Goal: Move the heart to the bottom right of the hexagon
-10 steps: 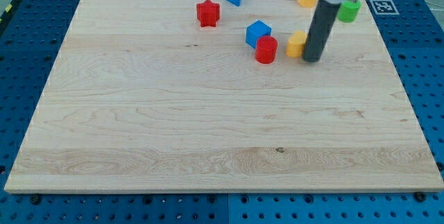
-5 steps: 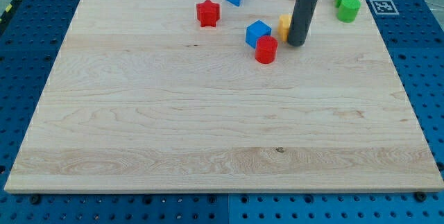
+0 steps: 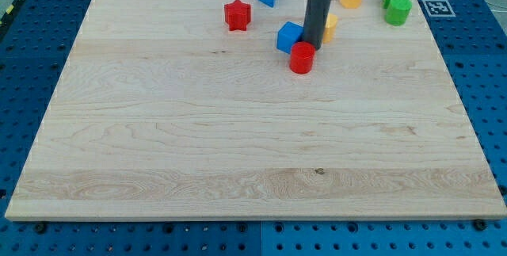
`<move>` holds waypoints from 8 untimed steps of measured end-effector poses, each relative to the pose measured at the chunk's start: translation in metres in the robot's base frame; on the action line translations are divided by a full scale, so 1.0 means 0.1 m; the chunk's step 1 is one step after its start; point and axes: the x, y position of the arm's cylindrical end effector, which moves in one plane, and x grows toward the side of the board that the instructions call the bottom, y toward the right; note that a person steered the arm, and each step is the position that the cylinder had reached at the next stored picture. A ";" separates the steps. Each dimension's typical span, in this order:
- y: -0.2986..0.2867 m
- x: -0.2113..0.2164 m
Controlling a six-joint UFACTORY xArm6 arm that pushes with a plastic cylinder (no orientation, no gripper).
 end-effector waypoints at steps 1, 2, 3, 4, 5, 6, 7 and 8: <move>0.14 -0.32; 0.56 -0.46; 0.67 -0.44; 0.64 -0.12; 0.77 0.03; 0.82 -0.14; 0.86 -0.42; 0.88 -0.56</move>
